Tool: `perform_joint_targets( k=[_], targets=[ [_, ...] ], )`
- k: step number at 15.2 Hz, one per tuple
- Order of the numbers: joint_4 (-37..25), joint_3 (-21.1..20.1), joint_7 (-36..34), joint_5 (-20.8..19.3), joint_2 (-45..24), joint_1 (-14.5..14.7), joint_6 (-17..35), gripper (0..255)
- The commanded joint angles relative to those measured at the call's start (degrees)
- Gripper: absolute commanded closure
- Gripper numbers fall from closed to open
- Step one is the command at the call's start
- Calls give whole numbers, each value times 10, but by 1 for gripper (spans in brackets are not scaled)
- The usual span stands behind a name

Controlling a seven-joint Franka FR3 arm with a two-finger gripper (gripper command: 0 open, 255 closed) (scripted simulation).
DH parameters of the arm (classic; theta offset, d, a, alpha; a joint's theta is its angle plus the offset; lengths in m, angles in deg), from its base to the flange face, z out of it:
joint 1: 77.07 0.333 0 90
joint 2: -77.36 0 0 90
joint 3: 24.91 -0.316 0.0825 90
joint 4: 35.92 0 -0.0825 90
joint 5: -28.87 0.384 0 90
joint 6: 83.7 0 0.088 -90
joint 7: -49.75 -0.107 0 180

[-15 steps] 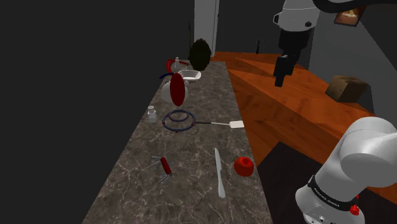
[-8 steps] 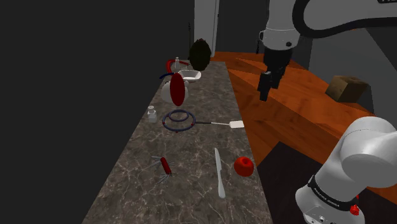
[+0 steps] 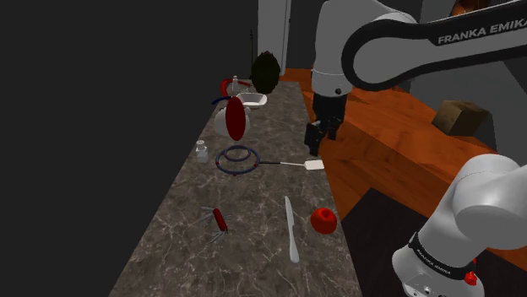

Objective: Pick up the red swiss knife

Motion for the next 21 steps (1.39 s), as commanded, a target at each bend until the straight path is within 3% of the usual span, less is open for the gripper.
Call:
perform_joint_targets(
  k=[1,11,16,21],
  targets=[
    [-2,-18,-22,10,-33,4,36,0],
    [-52,-95,-130,3,-226,8,194,0],
    [-106,-123,-198,-41,-338,11,254,0],
    [-179,-128,-271,-104,-454,33,294,0]
  ],
)
